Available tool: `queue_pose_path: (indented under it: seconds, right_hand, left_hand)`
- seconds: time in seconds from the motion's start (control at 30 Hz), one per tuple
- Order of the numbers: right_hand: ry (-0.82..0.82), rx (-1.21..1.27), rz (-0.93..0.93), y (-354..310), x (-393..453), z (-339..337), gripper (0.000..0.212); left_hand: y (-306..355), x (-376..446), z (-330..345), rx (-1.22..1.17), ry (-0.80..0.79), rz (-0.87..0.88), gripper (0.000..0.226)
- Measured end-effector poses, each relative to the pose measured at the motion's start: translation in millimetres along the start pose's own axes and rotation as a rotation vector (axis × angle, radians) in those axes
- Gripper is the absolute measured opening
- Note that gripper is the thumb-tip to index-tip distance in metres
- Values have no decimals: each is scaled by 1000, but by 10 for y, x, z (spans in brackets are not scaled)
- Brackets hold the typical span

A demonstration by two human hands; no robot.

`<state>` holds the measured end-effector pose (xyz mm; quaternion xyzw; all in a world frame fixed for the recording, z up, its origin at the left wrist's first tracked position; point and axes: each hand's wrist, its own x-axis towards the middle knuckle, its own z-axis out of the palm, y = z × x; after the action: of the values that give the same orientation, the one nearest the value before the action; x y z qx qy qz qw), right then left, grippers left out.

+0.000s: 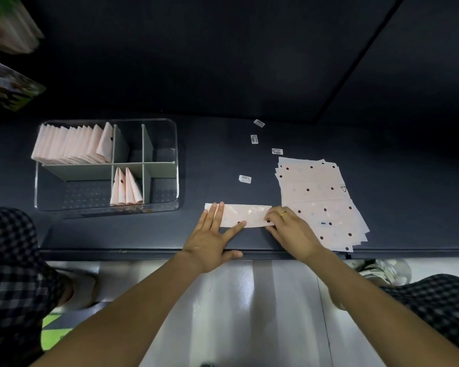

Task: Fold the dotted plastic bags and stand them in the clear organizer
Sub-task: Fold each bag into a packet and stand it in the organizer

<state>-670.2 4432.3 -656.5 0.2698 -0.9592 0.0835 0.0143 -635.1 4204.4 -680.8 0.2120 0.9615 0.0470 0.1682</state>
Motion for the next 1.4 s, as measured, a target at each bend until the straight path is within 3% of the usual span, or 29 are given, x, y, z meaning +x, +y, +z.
queue_pose_path:
  seconds: [0.07,0.13,0.27,0.4,0.53,0.63,0.73,0.93,1.27,1.33,1.4]
  right_hand:
    - [24,-213,-150,27,45,-25,38]
    - [11,-320,-232,3,99,-82,33]
    - [109,-283,-320,-170,104,-166,18]
    - [240,-167,-320,-552,-7,-135,14]
    - [252,66,-183,-880,-75,-19,18]
    - [69,267,-76,-848,-135,60,16]
    - [-82,438,139,-687,-155,91,28]
    - [-53,786,605,-643,75,104,11]
    - [-270,648,799,-559,444,109,30]
    - [-304,653,828,-544,478,100,29]
    - [-341,652,863,-536,521,86,25]
  left_hand:
    - [-8,-1,-32,-31,9,9,68]
    - [6,7,-67,-74,23,-6,64]
    - [103,-33,-161,-67,56,-134,55]
    - [223,-144,-243,-61,328,-109,36]
    - [213,-266,-197,-229,446,-45,35]
    - [145,-264,-191,-313,409,-81,34]
    - [87,-201,-149,-401,308,-147,22]
    - [67,-73,-144,-709,302,-370,16]
    - [63,35,-252,-825,250,-552,21]
    - [77,26,-269,-774,292,-546,17]
    - [108,-29,-254,-617,415,-427,20]
